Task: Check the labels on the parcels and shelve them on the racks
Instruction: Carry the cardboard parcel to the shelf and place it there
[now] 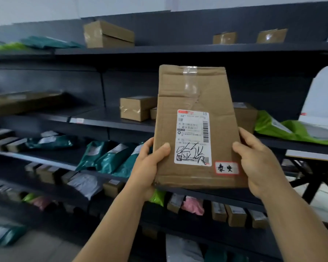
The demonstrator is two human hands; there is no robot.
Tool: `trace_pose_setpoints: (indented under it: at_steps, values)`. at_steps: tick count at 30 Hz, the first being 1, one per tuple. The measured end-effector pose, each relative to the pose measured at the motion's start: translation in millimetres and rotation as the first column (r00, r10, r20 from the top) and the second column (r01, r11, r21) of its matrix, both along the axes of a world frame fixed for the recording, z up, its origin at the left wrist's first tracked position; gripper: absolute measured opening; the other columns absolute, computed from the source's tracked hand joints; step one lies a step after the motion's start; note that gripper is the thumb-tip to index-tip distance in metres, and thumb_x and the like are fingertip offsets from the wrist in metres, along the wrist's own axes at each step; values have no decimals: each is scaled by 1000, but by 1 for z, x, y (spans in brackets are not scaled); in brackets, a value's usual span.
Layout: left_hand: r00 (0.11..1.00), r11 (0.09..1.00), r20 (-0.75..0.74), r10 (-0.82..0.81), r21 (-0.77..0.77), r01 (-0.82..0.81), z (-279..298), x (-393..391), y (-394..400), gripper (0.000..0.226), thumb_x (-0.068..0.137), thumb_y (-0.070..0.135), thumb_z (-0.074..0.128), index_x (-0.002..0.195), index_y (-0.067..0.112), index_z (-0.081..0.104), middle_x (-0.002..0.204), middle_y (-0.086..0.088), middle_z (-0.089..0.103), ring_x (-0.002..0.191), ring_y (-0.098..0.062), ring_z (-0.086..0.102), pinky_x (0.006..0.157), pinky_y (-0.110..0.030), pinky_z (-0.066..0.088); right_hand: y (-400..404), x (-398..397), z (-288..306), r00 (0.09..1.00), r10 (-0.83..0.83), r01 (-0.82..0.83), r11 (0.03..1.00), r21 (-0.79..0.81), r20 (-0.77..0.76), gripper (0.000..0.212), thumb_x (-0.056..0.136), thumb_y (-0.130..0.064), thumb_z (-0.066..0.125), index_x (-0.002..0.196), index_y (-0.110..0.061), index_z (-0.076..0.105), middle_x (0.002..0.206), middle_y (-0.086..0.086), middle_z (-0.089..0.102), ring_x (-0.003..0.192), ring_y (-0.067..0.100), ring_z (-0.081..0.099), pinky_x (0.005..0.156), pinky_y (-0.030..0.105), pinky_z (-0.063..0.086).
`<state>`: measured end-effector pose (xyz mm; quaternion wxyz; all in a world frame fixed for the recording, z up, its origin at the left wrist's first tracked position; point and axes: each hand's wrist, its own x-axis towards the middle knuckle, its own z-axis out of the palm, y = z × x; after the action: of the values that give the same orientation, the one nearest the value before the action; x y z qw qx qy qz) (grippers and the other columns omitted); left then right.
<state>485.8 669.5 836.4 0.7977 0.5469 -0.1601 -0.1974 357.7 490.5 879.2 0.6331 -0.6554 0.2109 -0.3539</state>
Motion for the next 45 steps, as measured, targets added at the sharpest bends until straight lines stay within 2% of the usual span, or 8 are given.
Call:
trace_pose_setpoints:
  at_steps: [5, 11, 18, 26, 31, 36, 41, 45]
  values:
    - [997, 997, 7, 71, -32, -71, -2, -1, 26, 59, 84, 31, 73, 138, 25, 52, 116, -6, 78, 90, -22, 77, 70, -39, 62, 14, 17, -1, 991, 131, -131, 991, -27, -7, 46, 97, -12, 48, 133, -41, 52, 100, -11, 71, 72, 3, 72, 59, 26, 54]
    - [980, 980, 3, 199, -6, -199, -2, 11, 69, 78, 67, 40, 77, 138, 23, 53, 114, -6, 78, 89, -22, 78, 67, -34, 61, 40, 51, -3, 951, 309, -309, 951, 0, -9, 48, 98, -14, 47, 136, -42, 49, 104, -6, 72, 77, 11, 73, 59, 29, 55]
    - [957, 958, -39, 286, 0, -286, 3, 46, 120, 47, 90, 31, 69, 135, 22, 56, 107, -6, 80, 81, -20, 78, 63, -34, 62, 84, 108, -1, 909, 415, -415, 910, 15, -30, 48, 98, -17, 49, 139, -40, 46, 113, -1, 70, 87, 20, 71, 63, 35, 56]
    - [959, 959, -39, 282, -26, -283, 12, 109, 185, 43, 95, 28, 64, 136, 18, 55, 104, -8, 80, 74, -19, 78, 57, -30, 61, 147, 177, 4, 899, 437, -437, 899, 23, -3, 46, 98, -21, 49, 136, -47, 47, 111, 1, 69, 87, 24, 71, 63, 38, 56]
    - [971, 972, 49, 234, 12, -235, 19, 159, 238, 37, 99, 32, 56, 135, 22, 58, 115, -8, 78, 89, -20, 76, 64, -28, 61, 198, 223, 11, 910, 412, -414, 909, 47, 43, 43, 98, -17, 48, 130, -45, 53, 104, 1, 72, 88, 25, 71, 66, 39, 56]
    - [981, 983, 62, 182, 4, -182, 27, 203, 282, 28, 102, 28, 48, 125, 21, 63, 97, -3, 82, 74, -16, 78, 56, -26, 60, 241, 264, 14, 900, 427, -434, 895, 100, 81, 44, 98, -12, 47, 125, -45, 55, 91, -4, 76, 80, 21, 73, 62, 35, 56]
    - [965, 965, 13, 263, 2, -263, 37, 237, 307, 41, 99, 35, 55, 136, 19, 55, 120, -12, 75, 88, -25, 72, 61, -33, 60, 269, 296, 24, 881, 459, -471, 874, 123, 116, 46, 98, -12, 46, 136, -38, 49, 89, -3, 77, 76, 18, 73, 58, 31, 57]
    - [959, 959, -18, 282, 49, -281, 53, 257, 317, 36, 98, 46, 52, 118, 21, 68, 89, -1, 82, 75, -19, 73, 63, -33, 55, 282, 319, 36, 858, 492, -509, 852, 120, 146, 48, 98, -12, 45, 142, -31, 44, 90, -7, 75, 72, 12, 72, 53, 24, 56]
